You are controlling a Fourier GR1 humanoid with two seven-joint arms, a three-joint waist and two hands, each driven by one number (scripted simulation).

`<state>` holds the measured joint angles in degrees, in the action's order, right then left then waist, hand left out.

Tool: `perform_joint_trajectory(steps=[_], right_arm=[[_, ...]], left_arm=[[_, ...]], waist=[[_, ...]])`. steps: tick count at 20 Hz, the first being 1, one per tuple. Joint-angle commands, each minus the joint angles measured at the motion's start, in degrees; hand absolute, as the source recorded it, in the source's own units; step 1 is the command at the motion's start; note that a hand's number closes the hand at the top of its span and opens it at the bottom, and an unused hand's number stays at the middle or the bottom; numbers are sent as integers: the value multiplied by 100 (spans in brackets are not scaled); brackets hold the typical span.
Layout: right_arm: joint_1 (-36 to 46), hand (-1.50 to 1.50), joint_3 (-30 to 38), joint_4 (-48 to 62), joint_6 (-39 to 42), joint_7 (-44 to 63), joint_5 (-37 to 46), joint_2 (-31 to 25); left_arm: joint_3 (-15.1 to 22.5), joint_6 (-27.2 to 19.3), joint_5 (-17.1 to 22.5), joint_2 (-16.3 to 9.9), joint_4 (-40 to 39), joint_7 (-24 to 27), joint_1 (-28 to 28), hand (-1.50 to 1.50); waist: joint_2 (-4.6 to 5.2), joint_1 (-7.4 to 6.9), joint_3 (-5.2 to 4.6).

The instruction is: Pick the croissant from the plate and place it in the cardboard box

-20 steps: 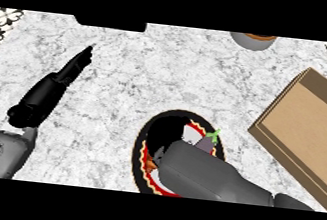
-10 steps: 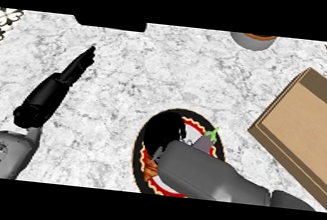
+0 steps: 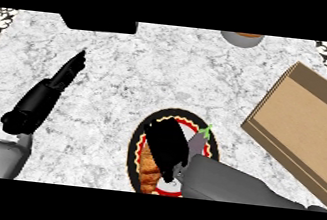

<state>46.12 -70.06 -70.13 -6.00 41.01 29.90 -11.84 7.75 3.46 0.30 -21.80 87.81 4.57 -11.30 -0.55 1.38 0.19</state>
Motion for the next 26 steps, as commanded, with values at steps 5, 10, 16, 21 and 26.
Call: perform_joint_trajectory(steps=[5, 10, 16, 21, 26], right_arm=[[-477, 150, 269, -2468, -1010, -823, 869, -2054], [-898, 150, 1086, -4074, -1094, -177, 906, -2952], [-1508, 150, 2607, -4532, -1740, 578, 297, -3610], [-1822, 150, 3986, -4315, -1826, 251, -550, -4312], [-2597, 150, 4917, -3442, -1939, -848, -1275, -4608]], left_arm=[[-242, 57, 54, -86, -70, 69, 38, 0], [-221, 175, 47, -169, 188, -147, 144, 0], [-408, 257, 142, -200, -17, 39, 80, 0], [-229, 144, -79, 11, 18, -74, -87, 0], [-348, 307, -13, -65, 222, -220, -83, 0]], waist=[[-10, 75, -20], [-26, 57, -19], [11, 114, -16], [52, -2, -13], [57, -83, -11]])
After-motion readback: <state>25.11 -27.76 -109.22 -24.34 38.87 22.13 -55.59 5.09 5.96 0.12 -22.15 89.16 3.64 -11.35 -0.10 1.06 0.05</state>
